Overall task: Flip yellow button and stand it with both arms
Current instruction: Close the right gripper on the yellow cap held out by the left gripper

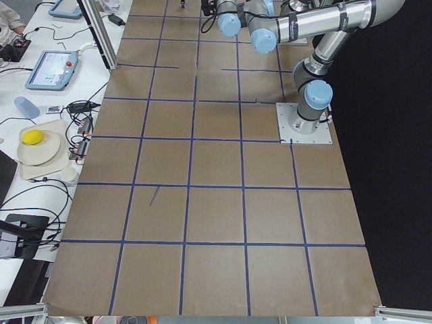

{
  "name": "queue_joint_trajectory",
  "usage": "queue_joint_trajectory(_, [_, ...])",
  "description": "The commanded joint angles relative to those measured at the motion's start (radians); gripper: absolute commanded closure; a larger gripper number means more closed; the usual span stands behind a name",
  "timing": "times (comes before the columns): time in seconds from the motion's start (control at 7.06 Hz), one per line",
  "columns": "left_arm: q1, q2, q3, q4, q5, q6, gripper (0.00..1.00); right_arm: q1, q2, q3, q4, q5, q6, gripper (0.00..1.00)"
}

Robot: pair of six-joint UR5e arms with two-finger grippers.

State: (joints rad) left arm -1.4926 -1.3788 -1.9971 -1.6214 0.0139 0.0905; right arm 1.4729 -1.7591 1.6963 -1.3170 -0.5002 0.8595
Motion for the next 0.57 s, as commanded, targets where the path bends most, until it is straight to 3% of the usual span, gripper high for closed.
queue_joint_trajectory(0.0, [0.000,0.001,0.000,0.000,0.001,0.000,0.93,0.000,0.000,-0.001,0.001,0.000,0.001,0.76])
queue_joint_trajectory(0.14, [0.000,0.001,0.003,0.000,0.008,0.002,0.89,0.000,0.000,-0.001,0.001,0.000,0.001,0.76])
queue_joint_trajectory(0.28, [0.000,-0.002,0.006,0.000,0.015,-0.015,0.28,-0.002,0.001,-0.001,0.001,0.000,0.001,0.76])
queue_joint_trajectory(0.42, [0.000,-0.002,0.007,0.009,0.014,-0.023,0.00,-0.002,0.001,-0.004,0.001,0.000,0.001,0.76])
